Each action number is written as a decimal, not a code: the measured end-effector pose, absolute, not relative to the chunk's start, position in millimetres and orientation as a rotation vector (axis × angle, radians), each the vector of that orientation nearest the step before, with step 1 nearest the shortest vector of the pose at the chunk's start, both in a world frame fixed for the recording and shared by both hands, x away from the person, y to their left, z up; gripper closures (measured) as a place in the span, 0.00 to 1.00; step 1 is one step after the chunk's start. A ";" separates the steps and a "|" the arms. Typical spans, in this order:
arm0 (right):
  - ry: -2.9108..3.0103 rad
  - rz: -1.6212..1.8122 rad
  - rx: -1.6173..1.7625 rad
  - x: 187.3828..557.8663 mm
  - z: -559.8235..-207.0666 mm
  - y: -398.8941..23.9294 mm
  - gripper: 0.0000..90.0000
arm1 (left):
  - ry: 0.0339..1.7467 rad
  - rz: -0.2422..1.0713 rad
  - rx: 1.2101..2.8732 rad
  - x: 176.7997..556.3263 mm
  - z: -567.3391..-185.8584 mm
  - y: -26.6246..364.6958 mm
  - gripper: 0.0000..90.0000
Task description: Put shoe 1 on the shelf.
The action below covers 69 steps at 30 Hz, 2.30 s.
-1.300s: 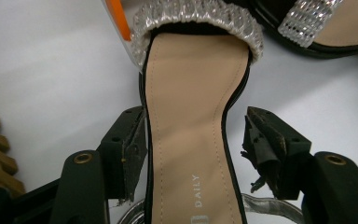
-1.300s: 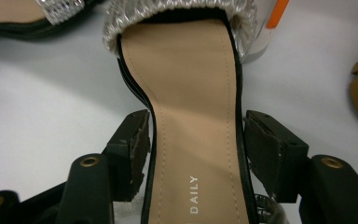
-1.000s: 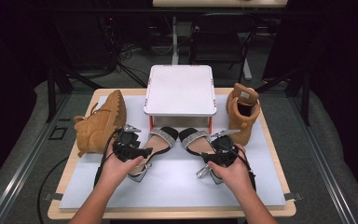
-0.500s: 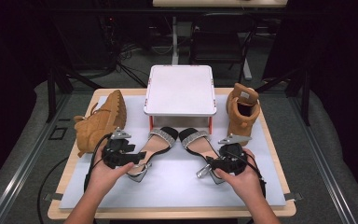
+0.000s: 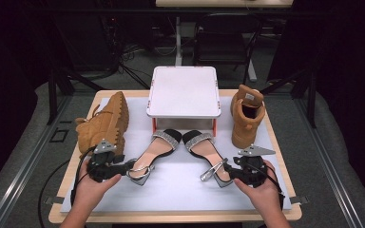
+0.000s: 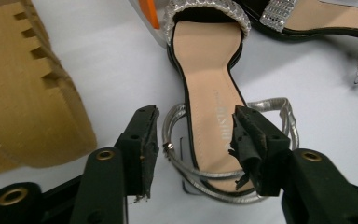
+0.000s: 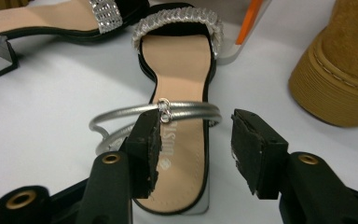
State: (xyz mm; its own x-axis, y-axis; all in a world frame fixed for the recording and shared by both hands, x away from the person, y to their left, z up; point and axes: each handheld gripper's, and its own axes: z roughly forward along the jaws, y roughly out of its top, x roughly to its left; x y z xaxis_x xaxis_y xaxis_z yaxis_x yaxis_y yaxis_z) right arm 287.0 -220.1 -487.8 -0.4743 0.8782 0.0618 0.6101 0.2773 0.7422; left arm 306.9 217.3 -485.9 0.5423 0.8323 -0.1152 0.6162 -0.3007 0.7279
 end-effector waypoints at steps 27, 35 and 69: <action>2.238 1.058 1.321 261.5 -510.4 -234.8 0.98 | 1.126 0.295 2.072 279.4 -522.3 240.2 1.00; 2.239 1.042 1.349 255.8 -513.8 -238.8 1.00 | 1.115 0.278 2.095 279.7 -529.0 232.1 1.00; 2.369 1.002 1.347 252.6 -524.6 -225.1 1.00 | 1.086 0.241 2.115 278.2 -529.2 214.1 1.00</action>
